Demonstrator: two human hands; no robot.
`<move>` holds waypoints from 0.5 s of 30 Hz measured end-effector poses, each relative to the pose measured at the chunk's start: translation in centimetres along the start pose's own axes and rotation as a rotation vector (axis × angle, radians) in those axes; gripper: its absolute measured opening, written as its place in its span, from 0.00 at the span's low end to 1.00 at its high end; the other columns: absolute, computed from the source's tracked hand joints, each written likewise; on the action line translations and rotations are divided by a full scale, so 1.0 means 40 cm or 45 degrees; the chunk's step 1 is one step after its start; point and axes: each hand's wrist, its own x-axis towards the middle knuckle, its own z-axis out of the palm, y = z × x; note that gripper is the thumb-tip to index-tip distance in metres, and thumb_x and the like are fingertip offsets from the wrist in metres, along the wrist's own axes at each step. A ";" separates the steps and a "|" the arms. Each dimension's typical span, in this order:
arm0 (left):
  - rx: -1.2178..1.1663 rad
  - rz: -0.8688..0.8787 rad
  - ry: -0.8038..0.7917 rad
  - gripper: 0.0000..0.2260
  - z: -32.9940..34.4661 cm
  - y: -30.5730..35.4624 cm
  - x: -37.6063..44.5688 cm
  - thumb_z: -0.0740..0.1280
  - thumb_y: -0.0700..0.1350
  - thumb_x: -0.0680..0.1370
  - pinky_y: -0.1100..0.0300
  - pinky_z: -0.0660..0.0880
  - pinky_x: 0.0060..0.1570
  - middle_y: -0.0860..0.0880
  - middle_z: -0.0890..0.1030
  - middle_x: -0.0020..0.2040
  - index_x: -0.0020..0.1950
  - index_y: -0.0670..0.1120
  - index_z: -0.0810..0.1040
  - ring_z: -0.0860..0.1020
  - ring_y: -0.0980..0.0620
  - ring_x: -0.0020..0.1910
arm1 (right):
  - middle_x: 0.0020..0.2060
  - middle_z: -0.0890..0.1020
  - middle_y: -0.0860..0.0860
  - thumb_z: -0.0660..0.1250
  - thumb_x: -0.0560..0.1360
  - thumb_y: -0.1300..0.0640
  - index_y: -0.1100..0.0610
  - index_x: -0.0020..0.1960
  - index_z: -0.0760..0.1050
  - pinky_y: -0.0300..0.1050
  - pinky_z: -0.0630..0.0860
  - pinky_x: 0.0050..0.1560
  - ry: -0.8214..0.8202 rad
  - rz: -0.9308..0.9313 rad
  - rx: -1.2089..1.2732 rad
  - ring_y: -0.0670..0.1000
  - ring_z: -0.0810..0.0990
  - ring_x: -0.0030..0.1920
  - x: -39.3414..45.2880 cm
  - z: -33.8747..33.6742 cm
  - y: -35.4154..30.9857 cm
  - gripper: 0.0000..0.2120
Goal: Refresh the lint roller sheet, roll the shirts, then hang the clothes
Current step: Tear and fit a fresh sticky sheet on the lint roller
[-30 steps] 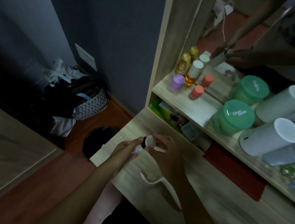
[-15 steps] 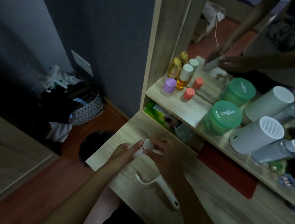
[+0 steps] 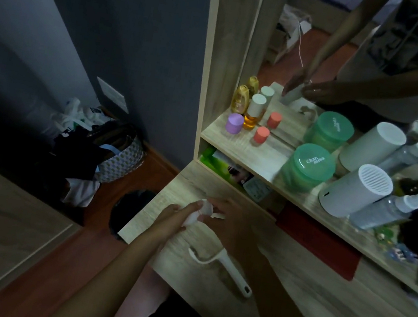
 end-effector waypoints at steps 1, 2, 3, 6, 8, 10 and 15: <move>-0.016 -0.033 -0.020 0.36 0.003 0.008 -0.004 0.70 0.69 0.61 0.53 0.76 0.52 0.43 0.82 0.54 0.56 0.43 0.80 0.80 0.46 0.50 | 0.63 0.75 0.53 0.72 0.73 0.54 0.54 0.66 0.73 0.41 0.73 0.59 -0.007 0.001 0.029 0.51 0.76 0.61 -0.001 0.001 0.001 0.23; -0.023 -0.080 -0.030 0.34 0.005 0.015 -0.003 0.69 0.70 0.61 0.52 0.76 0.52 0.42 0.83 0.52 0.53 0.44 0.82 0.81 0.44 0.49 | 0.63 0.75 0.51 0.72 0.73 0.55 0.54 0.68 0.71 0.39 0.72 0.59 -0.013 0.000 0.040 0.49 0.75 0.61 -0.005 0.001 -0.001 0.24; -0.013 -0.123 -0.038 0.32 0.008 0.023 -0.002 0.67 0.70 0.64 0.52 0.76 0.50 0.41 0.84 0.50 0.51 0.44 0.84 0.81 0.43 0.48 | 0.63 0.76 0.50 0.72 0.73 0.54 0.54 0.68 0.70 0.37 0.71 0.59 -0.019 0.001 0.005 0.47 0.75 0.61 -0.006 0.002 0.001 0.25; -0.043 -0.161 -0.053 0.24 0.024 0.038 0.003 0.66 0.66 0.70 0.53 0.75 0.47 0.39 0.82 0.48 0.47 0.46 0.83 0.79 0.43 0.46 | 0.62 0.78 0.50 0.71 0.74 0.53 0.56 0.67 0.72 0.23 0.69 0.52 0.025 -0.009 -0.009 0.43 0.77 0.56 -0.005 -0.001 0.009 0.23; -0.103 -0.214 -0.037 0.22 0.032 0.039 0.005 0.67 0.65 0.69 0.51 0.74 0.51 0.41 0.81 0.47 0.46 0.47 0.81 0.78 0.43 0.47 | 0.61 0.80 0.50 0.71 0.74 0.55 0.55 0.66 0.73 0.25 0.72 0.53 0.040 -0.021 0.069 0.42 0.78 0.55 -0.007 -0.008 0.004 0.22; -0.156 -0.220 -0.071 0.19 0.038 0.035 0.006 0.65 0.65 0.72 0.49 0.75 0.56 0.45 0.80 0.49 0.50 0.51 0.77 0.79 0.43 0.50 | 0.61 0.80 0.51 0.72 0.74 0.57 0.55 0.66 0.73 0.32 0.75 0.56 0.045 -0.068 0.103 0.44 0.79 0.57 -0.007 -0.012 0.001 0.22; -0.148 -0.298 -0.079 0.24 0.036 0.041 0.008 0.63 0.68 0.72 0.50 0.78 0.46 0.46 0.79 0.50 0.57 0.51 0.75 0.79 0.43 0.47 | 0.59 0.77 0.47 0.69 0.73 0.46 0.54 0.65 0.71 0.23 0.71 0.50 0.044 -0.103 0.098 0.31 0.75 0.53 -0.011 -0.006 0.005 0.23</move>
